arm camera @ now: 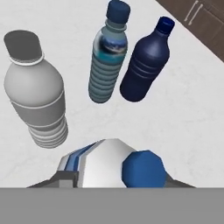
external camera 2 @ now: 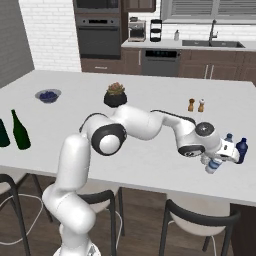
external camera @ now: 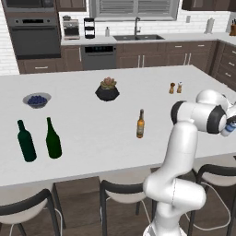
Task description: Move the plastic bottles in the middle to the plastics group, and the glass bottles in the middle to the glass group.
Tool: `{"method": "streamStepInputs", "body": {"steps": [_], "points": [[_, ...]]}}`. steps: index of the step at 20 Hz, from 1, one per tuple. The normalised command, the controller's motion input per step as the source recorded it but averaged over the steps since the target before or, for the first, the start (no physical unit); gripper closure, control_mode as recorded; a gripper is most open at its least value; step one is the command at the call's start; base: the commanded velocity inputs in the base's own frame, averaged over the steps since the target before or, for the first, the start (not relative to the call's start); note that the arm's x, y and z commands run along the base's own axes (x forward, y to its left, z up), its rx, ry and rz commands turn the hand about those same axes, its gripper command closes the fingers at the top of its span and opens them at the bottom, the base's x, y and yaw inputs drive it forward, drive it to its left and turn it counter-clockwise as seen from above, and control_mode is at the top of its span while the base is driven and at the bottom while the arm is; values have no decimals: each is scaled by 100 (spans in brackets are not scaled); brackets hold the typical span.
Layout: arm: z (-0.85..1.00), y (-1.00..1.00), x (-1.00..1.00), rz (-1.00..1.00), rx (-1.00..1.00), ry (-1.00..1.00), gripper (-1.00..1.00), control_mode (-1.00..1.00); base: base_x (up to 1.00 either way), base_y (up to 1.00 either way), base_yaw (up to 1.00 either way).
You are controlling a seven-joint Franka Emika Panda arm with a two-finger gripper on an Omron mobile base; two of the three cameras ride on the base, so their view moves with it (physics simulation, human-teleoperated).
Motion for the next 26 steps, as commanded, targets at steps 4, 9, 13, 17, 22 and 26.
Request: {"method": "streamStepInputs", "body": {"steps": [4, 9, 13, 17, 22, 26], "points": [[-35, 11, 15, 0, -15, 0, 100, -100, 0, 0, 0], [-32, 13, 20, 0, -8, 0, 100, -100, 0, 0, 0], [-32, 1, 24, 3, -2, 0, 100, -100, 0, 0, 0], [-30, 0, 26, 6, 0, 1, 100, -100, 0, 0, 0], [-39, 1, 12, 6, -1, 4, 100, -100, 0, 0, 0], [-50, 7, 0, 7, -3, 3, 100, -100, 0, 0, 0]]}}
